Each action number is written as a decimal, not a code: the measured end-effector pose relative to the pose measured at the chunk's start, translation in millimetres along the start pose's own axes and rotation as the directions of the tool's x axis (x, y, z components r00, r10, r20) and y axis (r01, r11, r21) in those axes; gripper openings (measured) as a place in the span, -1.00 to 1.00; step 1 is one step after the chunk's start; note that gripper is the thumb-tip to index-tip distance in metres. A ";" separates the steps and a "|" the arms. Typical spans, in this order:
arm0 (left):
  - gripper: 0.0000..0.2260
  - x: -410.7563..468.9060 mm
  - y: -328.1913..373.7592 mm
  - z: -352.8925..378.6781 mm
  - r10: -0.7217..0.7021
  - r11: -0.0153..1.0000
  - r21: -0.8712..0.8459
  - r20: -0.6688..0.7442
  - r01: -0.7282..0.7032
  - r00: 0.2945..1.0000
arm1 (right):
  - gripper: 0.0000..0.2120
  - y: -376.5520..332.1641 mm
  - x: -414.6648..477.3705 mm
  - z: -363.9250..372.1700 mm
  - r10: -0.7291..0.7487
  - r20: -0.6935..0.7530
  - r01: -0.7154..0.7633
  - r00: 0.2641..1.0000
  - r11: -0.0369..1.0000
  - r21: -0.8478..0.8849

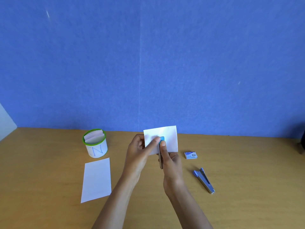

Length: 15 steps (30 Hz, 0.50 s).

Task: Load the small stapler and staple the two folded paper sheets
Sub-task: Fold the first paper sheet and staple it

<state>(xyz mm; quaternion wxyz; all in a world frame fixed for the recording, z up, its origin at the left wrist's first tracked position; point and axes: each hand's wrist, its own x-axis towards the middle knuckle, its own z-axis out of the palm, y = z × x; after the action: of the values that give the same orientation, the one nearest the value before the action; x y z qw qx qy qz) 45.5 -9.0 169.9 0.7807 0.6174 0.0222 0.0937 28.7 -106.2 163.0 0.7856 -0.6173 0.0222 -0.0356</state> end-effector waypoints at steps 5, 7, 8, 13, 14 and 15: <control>-0.74 -3.9 -2.5 8.5 0.037 0.999 -0.036 -0.082 -0.040 0.996 | -0.64 0.8 -1.8 4.7 -0.010 -0.049 0.009 0.999 1.000 -0.006; -0.74 -4.2 -2.4 9.7 0.042 0.996 -0.069 -0.097 -0.048 0.994 | -0.63 1.3 -2.3 6.0 -0.002 -0.065 0.002 0.998 1.000 0.001; -0.71 -4.3 -2.0 10.0 0.043 0.995 -0.086 -0.104 -0.052 0.994 | -0.65 2.2 -2.3 6.5 0.001 -0.071 -0.001 0.997 1.000 0.006; -0.60 -3.7 -1.2 10.5 0.030 0.984 -0.169 -0.127 -0.052 0.991 | -0.72 7.4 -3.4 9.6 0.024 -0.071 -0.023 0.997 1.000 0.021; -0.60 -3.2 -1.1 10.3 0.029 0.981 -0.186 -0.128 -0.053 0.991 | -0.73 7.4 -3.3 10.6 0.030 -0.074 -0.028 0.997 0.999 0.025; -0.61 -2.8 -1.3 10.1 0.029 0.978 -0.203 -0.125 -0.055 0.992 | -0.74 7.2 -3.0 11.4 0.034 -0.080 -0.031 0.996 0.999 0.031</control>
<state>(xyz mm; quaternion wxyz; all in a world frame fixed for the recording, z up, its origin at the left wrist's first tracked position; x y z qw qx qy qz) 44.4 -19.4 170.8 0.8356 0.5265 0.0467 0.1494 26.7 -93.1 158.7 0.7935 -0.6033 0.0634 -0.0480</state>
